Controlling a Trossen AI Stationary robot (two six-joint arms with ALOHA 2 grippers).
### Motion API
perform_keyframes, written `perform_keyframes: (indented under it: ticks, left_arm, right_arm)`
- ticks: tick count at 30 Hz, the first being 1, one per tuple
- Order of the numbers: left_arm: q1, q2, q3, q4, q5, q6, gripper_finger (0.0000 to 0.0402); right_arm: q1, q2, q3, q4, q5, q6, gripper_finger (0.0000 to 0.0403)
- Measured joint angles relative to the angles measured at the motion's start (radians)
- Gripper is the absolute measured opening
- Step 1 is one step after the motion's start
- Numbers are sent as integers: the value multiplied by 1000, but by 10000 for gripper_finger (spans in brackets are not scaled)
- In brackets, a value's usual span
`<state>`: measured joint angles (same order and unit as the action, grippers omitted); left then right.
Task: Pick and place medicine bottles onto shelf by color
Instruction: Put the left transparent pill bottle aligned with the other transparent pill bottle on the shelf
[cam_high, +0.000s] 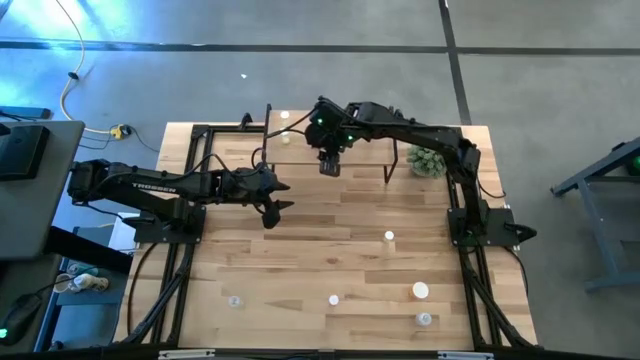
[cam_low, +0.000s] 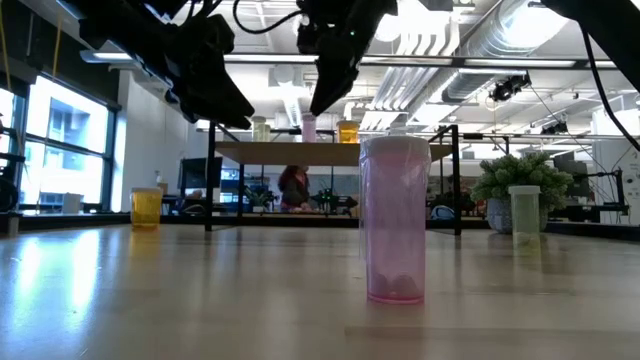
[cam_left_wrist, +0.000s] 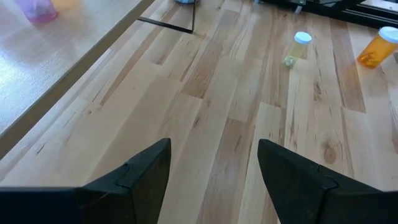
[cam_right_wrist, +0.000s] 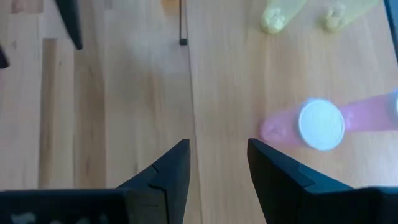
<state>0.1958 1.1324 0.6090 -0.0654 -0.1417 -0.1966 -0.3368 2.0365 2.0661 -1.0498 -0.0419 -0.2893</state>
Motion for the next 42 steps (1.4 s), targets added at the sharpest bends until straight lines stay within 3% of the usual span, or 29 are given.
perform_keyframes:
  ticks: [11, 21, 26, 31, 35, 42]
  left_arm:
    - [0, 0, 0, -22, 2, 40, 232]
    - [-1, 0, 0, -29, -2, 16, 243]
    - [-1, 0, 0, -49, 3, 7, 265]
    - [-21, -4, 1, -79, 77, -2, 268]
    - [-68, -4, 1, -80, 85, -3, 265]
    - [-145, -4, 10, -113, 30, 13, 264]
  right_arm:
    - [26, 0, 105, -173, -23, -3, 152]
    - [39, -71, 110, -332, -19, 60, 152]
    - [74, -114, 110, -399, 63, 109, 152]
    - [109, -145, 110, -421, 137, 157, 152]
    - [135, -177, 34, -386, 161, 177, 152]
    - [174, -312, -258, -235, 199, 237, 152]
